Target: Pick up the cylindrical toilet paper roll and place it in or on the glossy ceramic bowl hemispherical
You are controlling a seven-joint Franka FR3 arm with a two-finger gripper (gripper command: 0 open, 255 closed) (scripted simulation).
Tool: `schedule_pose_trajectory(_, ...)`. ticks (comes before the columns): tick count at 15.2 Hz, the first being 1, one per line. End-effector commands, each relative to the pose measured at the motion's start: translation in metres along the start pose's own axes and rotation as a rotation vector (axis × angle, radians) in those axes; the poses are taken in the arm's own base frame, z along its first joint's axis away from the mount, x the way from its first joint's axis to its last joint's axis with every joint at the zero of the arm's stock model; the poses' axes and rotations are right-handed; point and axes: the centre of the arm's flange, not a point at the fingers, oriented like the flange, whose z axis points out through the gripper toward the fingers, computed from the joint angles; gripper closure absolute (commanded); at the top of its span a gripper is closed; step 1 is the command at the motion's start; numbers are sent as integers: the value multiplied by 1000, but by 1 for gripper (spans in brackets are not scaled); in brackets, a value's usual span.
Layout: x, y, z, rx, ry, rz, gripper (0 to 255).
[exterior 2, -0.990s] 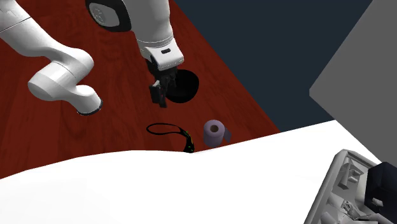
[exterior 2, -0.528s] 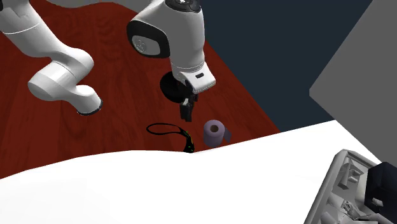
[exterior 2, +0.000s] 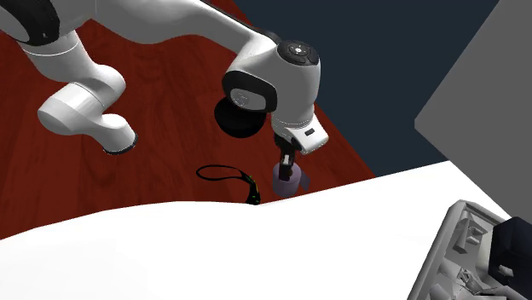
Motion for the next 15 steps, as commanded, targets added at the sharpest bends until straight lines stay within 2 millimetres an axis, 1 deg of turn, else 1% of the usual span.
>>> schedule_pose_trajectory(1, 21, 0, 18, 6, -1, -4, 0)
schedule_pose_trajectory(2, 31, 0, 26, 9, -2, -6, 0)
schedule_pose_trajectory(3, 33, 0, 27, 10, -2, -6, 0)
schedule_pose_trajectory(9, 33, 0, 59, 10, -2, -6, 0)
schedule_pose_trajectory(10, 33, 0, 67, 10, -2, -6, 0)
schedule_pose_trajectory(15, 33, 0, 67, 10, -2, -6, 0)
